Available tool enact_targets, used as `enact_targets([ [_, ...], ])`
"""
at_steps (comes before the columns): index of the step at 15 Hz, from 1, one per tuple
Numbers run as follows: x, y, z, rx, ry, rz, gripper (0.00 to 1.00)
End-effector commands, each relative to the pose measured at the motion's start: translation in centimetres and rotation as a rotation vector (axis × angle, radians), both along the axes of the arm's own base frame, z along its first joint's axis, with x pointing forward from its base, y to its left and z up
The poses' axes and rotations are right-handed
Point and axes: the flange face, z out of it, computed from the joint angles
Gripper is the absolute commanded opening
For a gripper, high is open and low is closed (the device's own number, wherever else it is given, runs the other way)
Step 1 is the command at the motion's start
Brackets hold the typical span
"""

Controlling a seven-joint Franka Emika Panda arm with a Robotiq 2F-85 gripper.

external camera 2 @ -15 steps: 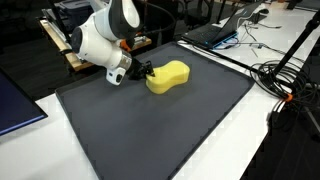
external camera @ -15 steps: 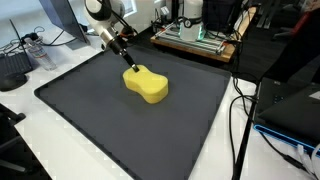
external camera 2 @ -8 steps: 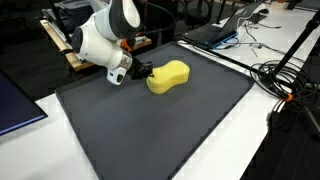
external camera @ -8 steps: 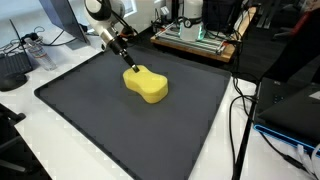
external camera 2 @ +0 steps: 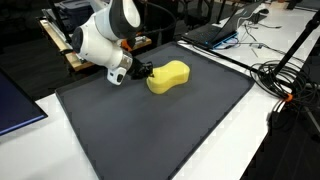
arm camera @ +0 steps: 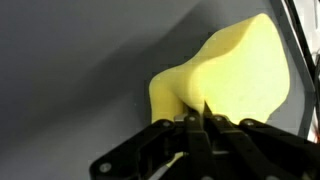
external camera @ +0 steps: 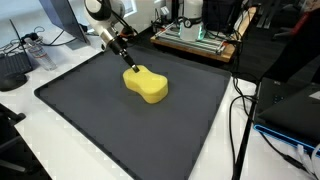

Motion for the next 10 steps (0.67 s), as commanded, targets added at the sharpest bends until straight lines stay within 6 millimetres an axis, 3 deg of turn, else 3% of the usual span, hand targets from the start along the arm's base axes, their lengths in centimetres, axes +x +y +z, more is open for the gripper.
enact_targets([
  [1, 0.18, 0.02, 0.29, 0.008, -0.025, -0.012, 0.01],
  [6, 0.18, -0.03, 0.41, 0.008, -0.029, -0.004, 0.01],
  [7, 0.17, -0.09, 0.4, 0.004, -0.032, -0.003, 0.31],
  [8, 0.14, -0.11, 0.43, 0.004, -0.029, -0.001, 0.32],
  [10, 0.04, -0.26, 0.57, -0.001, -0.028, -0.004, 0.45],
])
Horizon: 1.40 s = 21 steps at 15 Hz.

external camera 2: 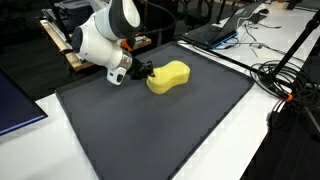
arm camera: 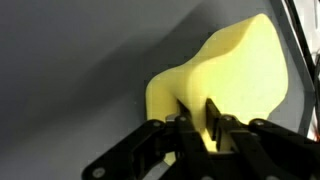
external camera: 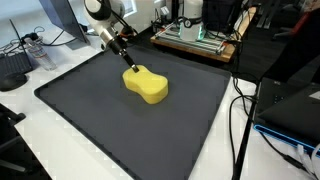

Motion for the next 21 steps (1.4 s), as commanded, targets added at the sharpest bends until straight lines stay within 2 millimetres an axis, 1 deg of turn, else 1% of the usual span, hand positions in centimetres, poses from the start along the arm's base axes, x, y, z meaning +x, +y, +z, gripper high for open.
enact_targets([
  [1, -0.1, -0.3, 0.6, -0.006, -0.022, -0.006, 0.51],
  [5, -0.6, -0.7, 1.3, -0.028, -0.009, -0.005, 0.79],
  [8, -1.2, -1.4, 2.1, -0.056, 0.005, -0.006, 0.98],
  [10, -1.6, -1.9, 2.8, -0.075, 0.009, 0.001, 1.0],
  [14, -2.5, -4.4, 4.3, -0.09, -0.001, 0.0, 1.0],
  [17, -3.3, -5.6, 6.1, -0.105, 0.015, -0.032, 1.0],
  [18, -3.5, -5.7, 7.0, -0.115, 0.023, -0.041, 1.0],
  [20, -3.7, -5.1, 9.2, -0.147, 0.039, -0.03, 1.0],
  [21, -3.6, -4.3, 10.5, -0.171, 0.041, -0.022, 1.0],
])
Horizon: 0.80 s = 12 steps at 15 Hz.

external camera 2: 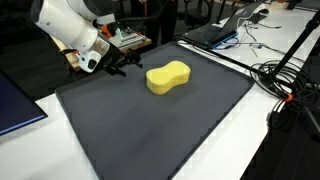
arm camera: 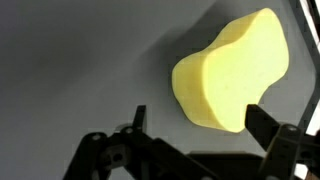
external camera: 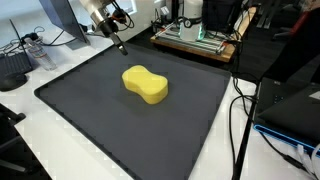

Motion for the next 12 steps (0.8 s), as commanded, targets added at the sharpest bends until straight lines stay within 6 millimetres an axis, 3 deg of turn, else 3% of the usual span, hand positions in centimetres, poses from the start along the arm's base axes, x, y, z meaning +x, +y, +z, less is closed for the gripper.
enact_targets([
  [1, -1.0, 2.7, 4.9, -0.068, 0.03, 0.001, 1.0],
  [7, 1.1, 12.8, 11.2, -0.255, 0.043, 0.09, 1.0],
  [12, 3.7, 19.9, 13.6, -0.447, -0.009, 0.089, 1.0],
])
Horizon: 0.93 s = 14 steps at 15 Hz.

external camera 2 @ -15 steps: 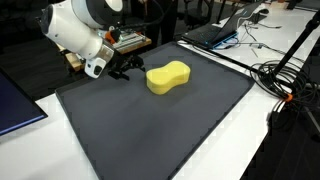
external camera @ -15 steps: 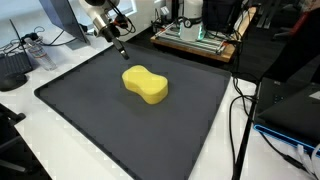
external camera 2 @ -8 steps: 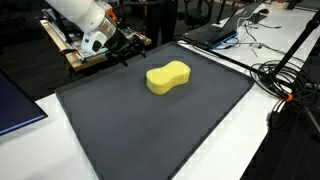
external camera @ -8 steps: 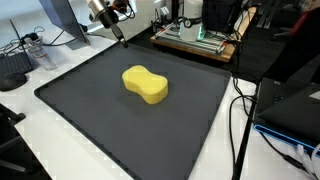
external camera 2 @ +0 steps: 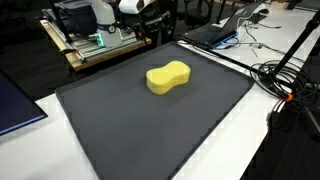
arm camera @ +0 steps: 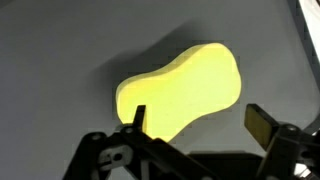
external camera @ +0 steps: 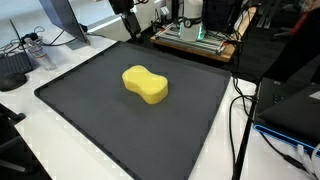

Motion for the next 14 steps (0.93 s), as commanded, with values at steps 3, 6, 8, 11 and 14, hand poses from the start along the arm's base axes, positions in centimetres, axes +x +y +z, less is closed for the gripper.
enact_targets([
  [3, 1.1, 4.0, 0.7, -0.199, -0.033, 0.029, 1.0],
  [6, 1.5, 4.2, 0.2, -0.26, -0.023, 0.047, 1.0],
  [8, 1.7, 4.0, -0.1, -0.283, -0.021, 0.056, 1.0],
  [11, 2.2, 3.9, -0.6, -0.279, -0.019, 0.072, 1.0],
  [14, 3.3, 3.7, -1.5, -0.275, -0.015, 0.068, 1.0],
])
